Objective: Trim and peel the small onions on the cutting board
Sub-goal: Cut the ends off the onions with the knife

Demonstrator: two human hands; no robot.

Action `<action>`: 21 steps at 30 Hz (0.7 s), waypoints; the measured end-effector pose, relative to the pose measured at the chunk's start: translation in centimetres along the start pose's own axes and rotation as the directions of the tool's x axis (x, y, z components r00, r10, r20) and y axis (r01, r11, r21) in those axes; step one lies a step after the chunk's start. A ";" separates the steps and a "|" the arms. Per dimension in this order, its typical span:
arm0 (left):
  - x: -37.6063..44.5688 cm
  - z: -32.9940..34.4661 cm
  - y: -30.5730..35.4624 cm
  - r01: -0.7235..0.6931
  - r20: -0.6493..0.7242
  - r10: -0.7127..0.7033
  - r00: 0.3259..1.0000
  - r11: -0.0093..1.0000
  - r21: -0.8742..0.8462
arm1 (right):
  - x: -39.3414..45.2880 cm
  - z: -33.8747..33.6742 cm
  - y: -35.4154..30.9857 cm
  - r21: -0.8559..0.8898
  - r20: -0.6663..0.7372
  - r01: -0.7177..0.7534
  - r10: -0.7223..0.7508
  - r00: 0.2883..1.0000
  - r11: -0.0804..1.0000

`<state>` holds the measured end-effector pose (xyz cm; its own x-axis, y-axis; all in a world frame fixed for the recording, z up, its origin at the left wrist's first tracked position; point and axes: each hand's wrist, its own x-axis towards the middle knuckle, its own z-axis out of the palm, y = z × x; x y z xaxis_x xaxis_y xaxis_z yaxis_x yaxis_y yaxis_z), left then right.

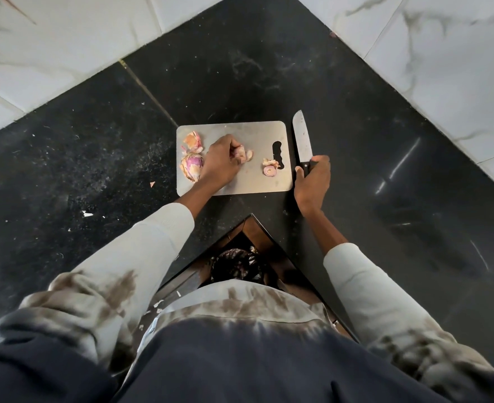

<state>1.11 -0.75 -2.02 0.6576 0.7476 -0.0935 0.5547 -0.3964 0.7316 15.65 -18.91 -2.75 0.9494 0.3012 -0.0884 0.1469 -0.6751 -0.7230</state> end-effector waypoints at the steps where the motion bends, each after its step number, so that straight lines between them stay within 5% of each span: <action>1: 0.0 0.0 0.0 0.000 0.002 0.000 1.000 1.000 -0.002 | 0.0 0.1 0.0 -0.013 -0.006 0.015 -0.015 1.000 1.000; 9: 0.3 0.2 0.1 0.085 0.001 -0.086 0.996 0.985 -0.153 | -0.1 0.6 -1.8 -0.142 -0.052 0.086 -0.094 0.994 0.986; 12: 0.3 0.3 0.0 0.133 0.022 -0.132 0.991 0.950 -0.283 | 0.1 1.4 -3.9 0.041 0.118 0.225 -0.229 0.966 0.973; 16: 0.0 0.4 0.2 0.177 0.088 -0.155 0.984 0.875 -0.450 | -0.1 2.7 -6.7 0.212 0.380 0.142 -0.215 0.900 0.967; 21: -0.3 0.2 0.8 0.199 0.108 -0.167 0.980 0.839 -0.506 | 0.4 4.0 -6.8 0.197 0.386 0.060 -0.134 0.913 0.979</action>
<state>1.43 -1.43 -1.49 0.6067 0.7413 -0.2869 0.3384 0.0857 0.9371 13.91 -11.54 -0.61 0.7395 0.6256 -0.2485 0.1462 -0.5096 -0.8479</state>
